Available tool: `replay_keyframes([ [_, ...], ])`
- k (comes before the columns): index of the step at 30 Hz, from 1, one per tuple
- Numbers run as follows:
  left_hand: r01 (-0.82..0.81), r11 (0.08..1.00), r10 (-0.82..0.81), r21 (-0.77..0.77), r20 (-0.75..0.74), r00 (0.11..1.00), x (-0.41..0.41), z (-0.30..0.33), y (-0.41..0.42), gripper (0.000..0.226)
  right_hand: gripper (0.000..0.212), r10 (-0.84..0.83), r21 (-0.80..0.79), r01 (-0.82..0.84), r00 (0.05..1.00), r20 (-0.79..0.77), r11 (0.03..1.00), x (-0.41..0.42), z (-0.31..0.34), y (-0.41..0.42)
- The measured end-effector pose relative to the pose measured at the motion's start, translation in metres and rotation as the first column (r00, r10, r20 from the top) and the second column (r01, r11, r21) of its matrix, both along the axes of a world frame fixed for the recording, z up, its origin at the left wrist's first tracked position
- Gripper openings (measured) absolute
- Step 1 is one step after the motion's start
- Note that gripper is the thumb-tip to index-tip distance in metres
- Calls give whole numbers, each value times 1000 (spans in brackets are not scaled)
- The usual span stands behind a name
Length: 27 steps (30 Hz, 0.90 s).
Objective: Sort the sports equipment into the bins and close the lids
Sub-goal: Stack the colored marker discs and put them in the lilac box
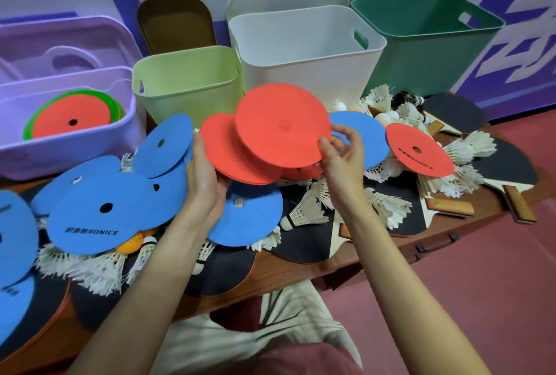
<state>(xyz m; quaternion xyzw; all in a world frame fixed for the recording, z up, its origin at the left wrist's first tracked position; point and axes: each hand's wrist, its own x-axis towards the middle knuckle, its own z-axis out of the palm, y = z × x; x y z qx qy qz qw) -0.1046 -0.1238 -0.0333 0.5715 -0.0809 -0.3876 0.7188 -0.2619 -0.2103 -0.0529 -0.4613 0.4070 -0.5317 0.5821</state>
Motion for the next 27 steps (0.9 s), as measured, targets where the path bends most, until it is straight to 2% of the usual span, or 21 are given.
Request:
replay_keyframes([
  [5, 59, 998, -60, -17, -86, 994, 2, -3, 3, 46, 25, 151, -11, -156, 969, -194, 988, 19, -7, 10],
  [10, -1, 1000, 2, 14, -82, 997, 0, -1, 5, 40, 25, 192, -67, -244, 880, -434, 968, 25, -10, 6],
  [12, -47, 999, 49, 19, -83, 995, 2, 0, 5, 41, 22, 135, -98, -220, 834, -535, 971, 23, -8, -3],
  [14, -76, 997, 77, 16, -75, 994, 4, 2, 4, 43, 29, -15, -174, -139, 737, -676, 975, 18, -7, -18],
  [16, -74, 997, 74, 9, -70, 995, 6, 3, 4, 42, 40, -138, -193, -38, 567, -812, 980, 11, -8, -37],
  [18, -66, 998, 66, 3, -75, 995, 7, 4, 5, 40, 41, -119, -113, 38, 403, -907, 993, 6, -8, -50],
  [19, -62, 998, 62, 1, -78, 995, 7, 3, 5, 40, 39, -83, -69, 50, 366, -927, 996, 5, -9, -54],
  [22, -52, 999, 52, 1, -82, 995, 10, 3, 5, 40, 34, -11, 0, 30, 345, -939, 1000, 7, -11, -57],
  [27, -45, 999, 45, 0, -73, 996, 14, 3, 5, 38, 34, -77, -69, 35, 345, -935, 997, 9, -16, -55],
])
